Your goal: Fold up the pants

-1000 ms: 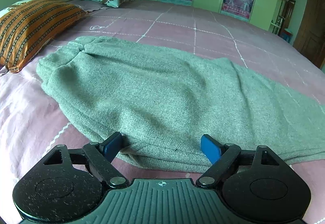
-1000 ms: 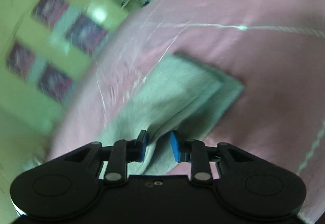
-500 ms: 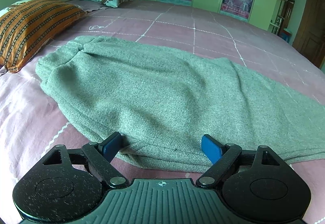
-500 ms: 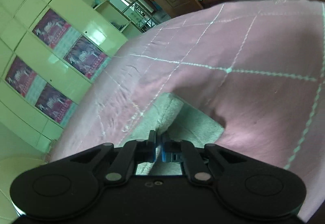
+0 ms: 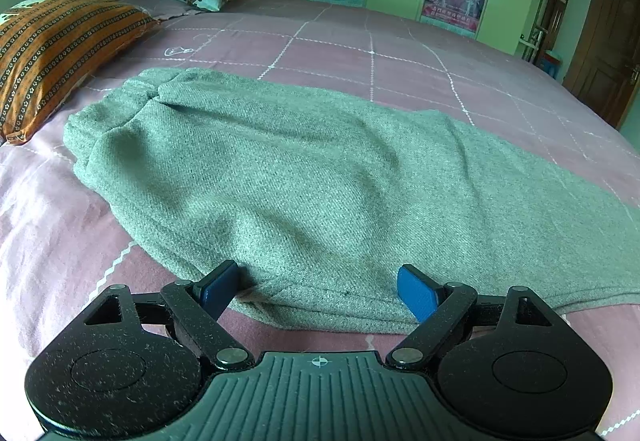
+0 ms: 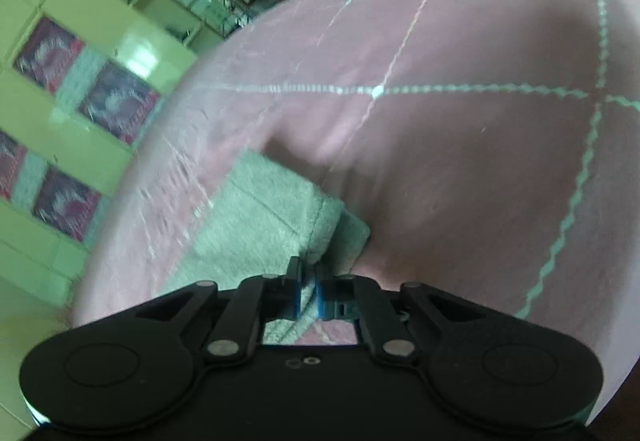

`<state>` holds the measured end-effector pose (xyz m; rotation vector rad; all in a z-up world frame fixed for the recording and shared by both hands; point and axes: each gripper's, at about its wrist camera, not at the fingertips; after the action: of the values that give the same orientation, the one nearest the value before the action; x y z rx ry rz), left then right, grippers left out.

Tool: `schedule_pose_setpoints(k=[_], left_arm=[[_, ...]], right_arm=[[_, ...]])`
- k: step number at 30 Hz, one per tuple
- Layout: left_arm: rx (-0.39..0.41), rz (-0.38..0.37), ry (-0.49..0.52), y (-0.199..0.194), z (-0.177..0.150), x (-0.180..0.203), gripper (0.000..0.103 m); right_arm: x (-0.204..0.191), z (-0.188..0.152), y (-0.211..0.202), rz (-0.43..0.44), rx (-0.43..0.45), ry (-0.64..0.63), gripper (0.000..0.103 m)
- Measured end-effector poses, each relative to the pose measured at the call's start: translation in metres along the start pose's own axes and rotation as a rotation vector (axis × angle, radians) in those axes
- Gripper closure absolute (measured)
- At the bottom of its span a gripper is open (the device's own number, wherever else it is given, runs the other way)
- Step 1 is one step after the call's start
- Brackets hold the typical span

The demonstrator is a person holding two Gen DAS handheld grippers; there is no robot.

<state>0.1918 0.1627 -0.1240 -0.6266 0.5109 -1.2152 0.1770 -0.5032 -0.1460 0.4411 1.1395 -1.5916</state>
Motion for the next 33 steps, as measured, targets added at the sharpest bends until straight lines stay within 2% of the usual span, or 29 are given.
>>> schedule_pose_setpoints(k=[2,4,6,8,9,12,15,16,17,18,19,21,24,26,30,33], left_arm=[[0.009,0.011,0.002,-0.002,0.000,0.001,0.018],[0.027,0.030,-0.010,-0.011,0.002,0.004,0.018],[0.054,0.024,-0.027,-0.021,0.004,0.010,0.018],[0.086,-0.018,-0.024,-0.029,0.008,0.025,0.018],[0.093,-0.045,-0.004,-0.031,0.010,0.036,0.018],[0.122,-0.070,0.140,-0.033,0.010,0.079,0.018],[0.074,-0.085,0.233,-0.019,-0.002,0.105,0.018],[0.058,-0.068,0.253,-0.013,-0.009,0.108,0.018],[0.068,-0.073,0.240,-0.011,-0.013,0.105,0.017],[0.059,-0.085,0.212,-0.010,-0.011,0.100,0.017],[0.058,-0.077,0.197,-0.012,-0.007,0.096,0.018],[0.104,-0.020,0.189,-0.020,-0.001,0.083,0.018],[0.130,0.016,0.127,-0.019,0.008,0.052,0.018],[0.132,0.067,0.080,-0.012,0.016,0.030,0.018],[0.129,0.162,-0.053,0.006,0.036,-0.017,0.018],[0.141,0.161,-0.076,0.032,0.061,-0.033,0.018]], right_arm=[[-0.006,-0.005,-0.013,-0.077,0.037,-0.049,0.090],[-0.008,-0.005,-0.027,-0.048,0.071,-0.083,0.088],[-0.021,-0.011,-0.031,-0.007,0.041,-0.165,0.091],[-0.045,-0.027,-0.026,0.061,-0.023,-0.285,0.091],[-0.061,-0.041,-0.017,0.108,-0.087,-0.344,0.091],[-0.104,-0.087,0.003,0.223,-0.236,-0.505,0.091],[-0.147,-0.142,0.019,0.323,-0.359,-0.695,0.092],[-0.157,-0.160,0.026,0.319,-0.389,-0.770,0.095],[-0.160,-0.174,0.037,0.263,-0.406,-0.833,0.095],[-0.156,-0.178,0.048,0.179,-0.416,-0.843,0.095],[-0.145,-0.174,0.056,0.147,-0.424,-0.795,0.101],[-0.136,-0.156,0.057,0.170,-0.426,-0.692,0.103],[-0.144,-0.142,0.046,0.153,-0.347,-0.719,0.089],[-0.153,-0.141,0.052,0.218,-0.364,-0.713,0.089],[-0.197,-0.178,0.077,0.349,-0.438,-0.777,0.089],[-0.233,-0.217,0.105,0.408,-0.501,-0.811,0.089]])
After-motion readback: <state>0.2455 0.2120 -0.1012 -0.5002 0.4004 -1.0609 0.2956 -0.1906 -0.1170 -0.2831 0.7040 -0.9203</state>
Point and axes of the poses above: each gripper's, at about its wrist camera, not at the fingertips, and y roughly the way its jaws point, x to its right, z to its top, and after that the axes turned 12 degrees about z, right-handed
